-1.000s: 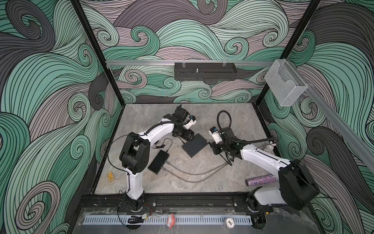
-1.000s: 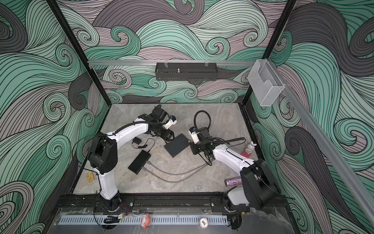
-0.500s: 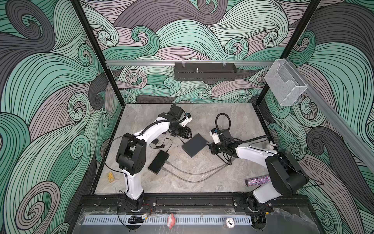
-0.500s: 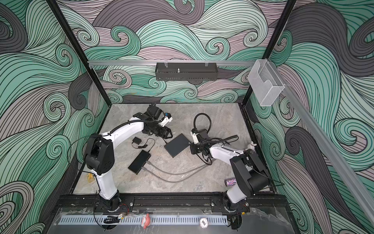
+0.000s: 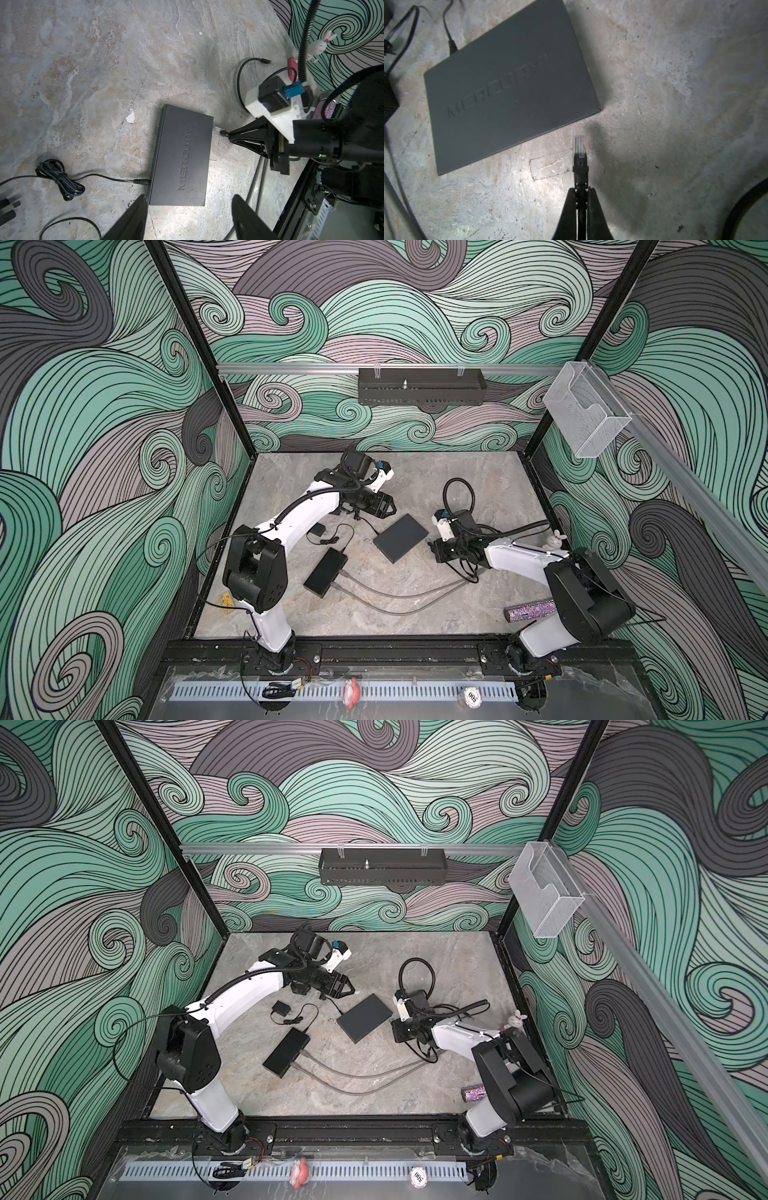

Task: Insert the plug into the switch port
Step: 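Carry the plug with the right gripper toward the switch while the left reaches it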

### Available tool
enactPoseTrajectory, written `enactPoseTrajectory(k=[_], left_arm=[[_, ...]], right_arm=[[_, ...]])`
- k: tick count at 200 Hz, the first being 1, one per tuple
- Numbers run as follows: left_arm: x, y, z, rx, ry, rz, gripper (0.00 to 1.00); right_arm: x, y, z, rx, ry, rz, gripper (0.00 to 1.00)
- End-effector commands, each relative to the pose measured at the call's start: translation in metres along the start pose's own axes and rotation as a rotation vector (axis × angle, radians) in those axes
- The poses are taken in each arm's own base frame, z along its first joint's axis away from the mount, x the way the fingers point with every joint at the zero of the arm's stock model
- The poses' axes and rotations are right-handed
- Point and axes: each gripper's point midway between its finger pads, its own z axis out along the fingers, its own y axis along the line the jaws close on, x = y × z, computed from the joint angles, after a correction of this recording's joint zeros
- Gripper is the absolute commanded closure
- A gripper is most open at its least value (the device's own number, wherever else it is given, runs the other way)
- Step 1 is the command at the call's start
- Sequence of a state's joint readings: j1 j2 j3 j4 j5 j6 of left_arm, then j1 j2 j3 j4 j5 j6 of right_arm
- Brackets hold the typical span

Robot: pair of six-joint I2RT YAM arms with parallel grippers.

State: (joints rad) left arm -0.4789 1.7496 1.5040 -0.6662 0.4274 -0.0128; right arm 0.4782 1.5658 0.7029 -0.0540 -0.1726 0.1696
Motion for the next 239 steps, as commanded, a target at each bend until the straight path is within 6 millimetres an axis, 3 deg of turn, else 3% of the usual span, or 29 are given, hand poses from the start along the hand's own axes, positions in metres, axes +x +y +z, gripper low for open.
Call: enactPoseTrajectory(k=[1,77,125,140,164,181,195,212,239], left_arm=[[-0.007,-0.009,-0.016,0.02,-0.041,0.007,0.33],[-0.008,-0.006,-0.028,-0.036,-0.064,0.032,0.32],[-0.01,-0.002,-0.037,-0.082,-0.095,0.056,0.32],[-0.014,-0.005,-0.044,-0.078,-0.116,0.065,0.32],[-0.018,-0.011,-0.054,-0.075,-0.17,0.091,0.32],[-0.021,-0.012,-0.055,-0.07,-0.223,0.11,0.31],[-0.024,-0.017,-0.059,-0.052,-0.255,0.119,0.31],[-0.027,-0.026,-0.066,-0.018,-0.276,0.117,0.31],[-0.028,-0.03,-0.071,-0.008,-0.295,0.119,0.31]], right_arm=[[-0.016,0.004,0.002,-0.017,-0.027,0.001,1.0],[-0.086,0.006,0.016,0.013,-0.04,-0.077,1.0],[-0.104,-0.024,-0.011,0.095,-0.077,-0.066,1.0],[-0.131,-0.026,-0.027,0.114,-0.168,-0.112,1.0],[-0.2,-0.025,-0.061,0.213,-0.399,-0.317,1.0],[-0.224,-0.027,-0.078,0.294,-0.509,-0.444,1.0],[-0.225,-0.027,-0.095,0.325,-0.543,-0.453,1.0],[-0.209,-0.018,-0.102,0.265,-0.554,-0.414,1.0],[-0.169,-0.017,-0.087,0.19,-0.473,-0.311,1.0]])
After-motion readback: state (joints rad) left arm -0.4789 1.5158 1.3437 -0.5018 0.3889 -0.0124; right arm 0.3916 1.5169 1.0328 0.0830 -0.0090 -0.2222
